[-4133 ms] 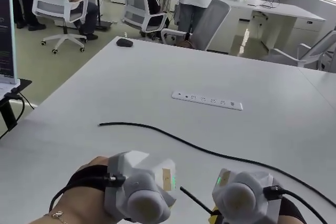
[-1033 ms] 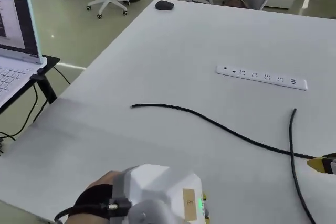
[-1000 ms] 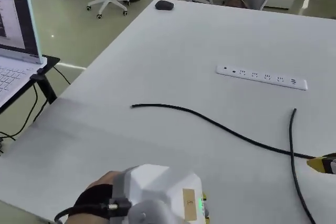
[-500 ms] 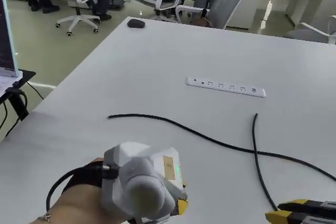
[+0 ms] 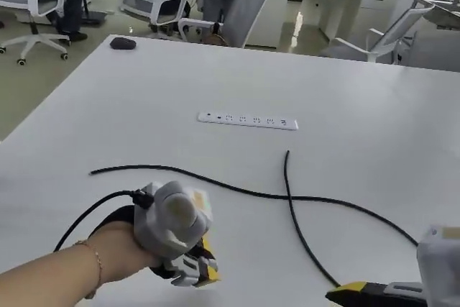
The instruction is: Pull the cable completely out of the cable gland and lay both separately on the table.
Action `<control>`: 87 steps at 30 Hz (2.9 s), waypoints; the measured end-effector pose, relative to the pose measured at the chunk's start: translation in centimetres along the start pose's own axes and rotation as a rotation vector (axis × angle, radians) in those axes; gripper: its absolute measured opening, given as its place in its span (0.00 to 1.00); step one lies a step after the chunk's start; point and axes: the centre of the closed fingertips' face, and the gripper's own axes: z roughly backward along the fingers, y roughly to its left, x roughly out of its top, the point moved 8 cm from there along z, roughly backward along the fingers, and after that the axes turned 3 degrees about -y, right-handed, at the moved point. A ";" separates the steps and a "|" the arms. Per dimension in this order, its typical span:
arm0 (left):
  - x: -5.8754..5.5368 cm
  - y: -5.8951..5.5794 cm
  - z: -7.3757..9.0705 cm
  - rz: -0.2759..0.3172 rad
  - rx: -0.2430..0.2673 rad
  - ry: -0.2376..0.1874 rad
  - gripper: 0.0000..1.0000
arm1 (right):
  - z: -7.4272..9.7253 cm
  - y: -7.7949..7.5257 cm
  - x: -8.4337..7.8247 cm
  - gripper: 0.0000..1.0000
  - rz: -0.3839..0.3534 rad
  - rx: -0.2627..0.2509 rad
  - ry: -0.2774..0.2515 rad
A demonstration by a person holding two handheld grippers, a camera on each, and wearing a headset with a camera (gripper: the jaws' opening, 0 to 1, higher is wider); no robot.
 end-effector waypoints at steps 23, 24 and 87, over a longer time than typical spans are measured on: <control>0.3 0.7 3.7 0.069 0.013 -0.011 0.36 | 1.1 -0.1 0.2 0.22 -0.023 -0.045 -0.044; 0.3 0.4 4.6 0.070 0.014 -0.013 0.36 | 0.9 -0.2 0.2 0.22 -0.026 -0.043 -0.048; -5.7 -5.0 20.4 0.552 0.474 -0.246 0.34 | 0.5 -2.4 -0.7 0.23 -0.028 -0.044 0.028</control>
